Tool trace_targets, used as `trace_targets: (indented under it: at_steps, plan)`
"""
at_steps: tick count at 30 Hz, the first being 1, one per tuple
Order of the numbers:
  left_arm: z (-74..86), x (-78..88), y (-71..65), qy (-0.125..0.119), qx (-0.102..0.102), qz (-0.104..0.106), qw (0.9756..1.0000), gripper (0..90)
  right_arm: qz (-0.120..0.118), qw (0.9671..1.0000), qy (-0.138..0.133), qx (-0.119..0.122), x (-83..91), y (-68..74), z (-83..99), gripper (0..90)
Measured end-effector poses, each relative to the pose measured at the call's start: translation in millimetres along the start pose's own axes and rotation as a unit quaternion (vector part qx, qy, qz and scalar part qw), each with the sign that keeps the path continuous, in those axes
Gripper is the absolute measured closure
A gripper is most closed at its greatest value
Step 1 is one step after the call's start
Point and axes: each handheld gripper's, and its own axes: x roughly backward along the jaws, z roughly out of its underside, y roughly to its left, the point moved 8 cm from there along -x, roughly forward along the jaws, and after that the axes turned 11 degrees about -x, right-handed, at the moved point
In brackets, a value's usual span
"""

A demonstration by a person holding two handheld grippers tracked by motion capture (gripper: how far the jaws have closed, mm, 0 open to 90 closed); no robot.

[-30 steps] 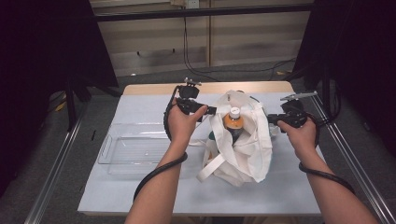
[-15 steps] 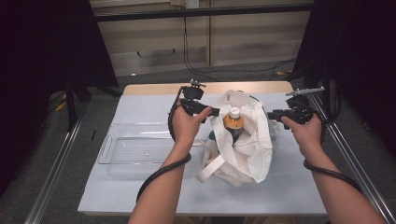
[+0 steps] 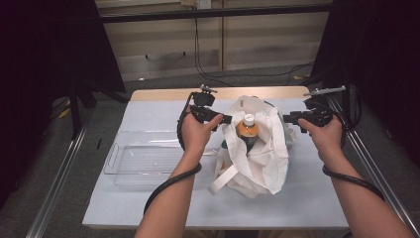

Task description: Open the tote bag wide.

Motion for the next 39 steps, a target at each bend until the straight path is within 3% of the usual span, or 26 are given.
trace_targets:
  at_steps: [22, 39]
  plan:
    - [-0.1, 1.2, 0.7, 0.002, -0.010, -0.001, 0.9999, 27.2, 0.002, 1.0000, 0.001, 0.009, 2.4, 9.7, -12.5, 61.9]
    - [-1.3, -0.1, -0.3, -0.004, -0.005, -0.006, 1.0000, 27.2, 0.001, 1.0000, 0.003, 0.009, 0.5, 15.1, -16.7, 60.1]
